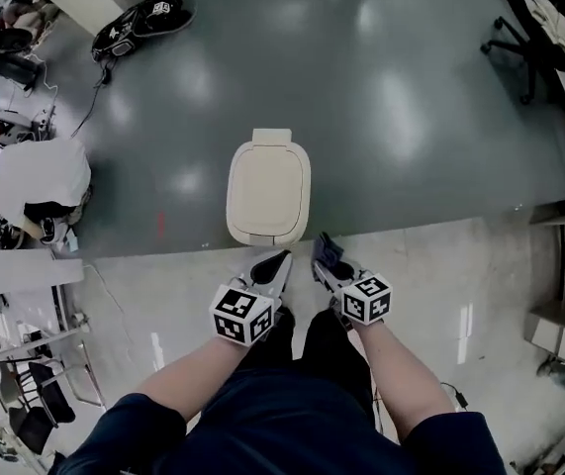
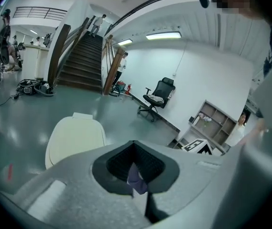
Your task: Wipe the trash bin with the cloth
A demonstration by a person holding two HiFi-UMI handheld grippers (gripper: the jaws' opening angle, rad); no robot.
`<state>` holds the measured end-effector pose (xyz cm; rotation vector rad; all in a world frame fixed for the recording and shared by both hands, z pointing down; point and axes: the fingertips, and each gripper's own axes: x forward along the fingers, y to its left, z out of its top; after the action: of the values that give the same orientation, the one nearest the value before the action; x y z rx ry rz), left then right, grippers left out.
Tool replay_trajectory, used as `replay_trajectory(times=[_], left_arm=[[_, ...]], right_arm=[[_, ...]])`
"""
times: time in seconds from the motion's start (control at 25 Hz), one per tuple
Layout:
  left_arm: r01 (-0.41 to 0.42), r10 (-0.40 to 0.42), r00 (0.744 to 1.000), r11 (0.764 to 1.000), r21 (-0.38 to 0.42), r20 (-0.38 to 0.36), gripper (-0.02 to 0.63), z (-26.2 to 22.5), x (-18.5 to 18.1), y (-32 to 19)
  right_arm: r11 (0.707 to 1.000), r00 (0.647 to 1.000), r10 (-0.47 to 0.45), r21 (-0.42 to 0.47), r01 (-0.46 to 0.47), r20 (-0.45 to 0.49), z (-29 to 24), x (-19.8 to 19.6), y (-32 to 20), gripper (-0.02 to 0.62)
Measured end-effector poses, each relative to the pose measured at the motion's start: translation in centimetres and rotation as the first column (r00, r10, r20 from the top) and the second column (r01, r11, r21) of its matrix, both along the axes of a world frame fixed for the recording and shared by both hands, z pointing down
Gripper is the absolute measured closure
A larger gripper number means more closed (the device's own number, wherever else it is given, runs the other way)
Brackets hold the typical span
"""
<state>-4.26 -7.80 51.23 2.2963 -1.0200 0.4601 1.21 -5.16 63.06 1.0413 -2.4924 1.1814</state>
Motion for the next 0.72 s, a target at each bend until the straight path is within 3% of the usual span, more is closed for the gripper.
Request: replay_trajectory(times=[0.28, 0.44, 0.72], left_arm=[[-0.048, 0.060, 0.994, 0.992, 0.116, -0.095, 0.603, -11.4, -1.0, 3.3], [-0.045, 0.073, 0.987, 0.981, 0.187, -0.146, 0.603, -16.7, -1.8, 4.1], [-0.044, 0.101, 0.981, 0.948, 0.315, -0.166, 0.603, -22.6, -4.2, 5.7]], right_arm=[[0.985, 0.998, -0.058, 0.162, 0.057, -0.002, -15.7, -1.2, 2.7, 0.534], [0.957, 0.994, -0.110, 0.267, 0.109, -0.010, -22.5, -3.3, 3.2, 0.534], [0.898, 0.989, -0.148, 0.420, 0.127, 0.016, -32.0, -6.0, 4.1, 0.534]])
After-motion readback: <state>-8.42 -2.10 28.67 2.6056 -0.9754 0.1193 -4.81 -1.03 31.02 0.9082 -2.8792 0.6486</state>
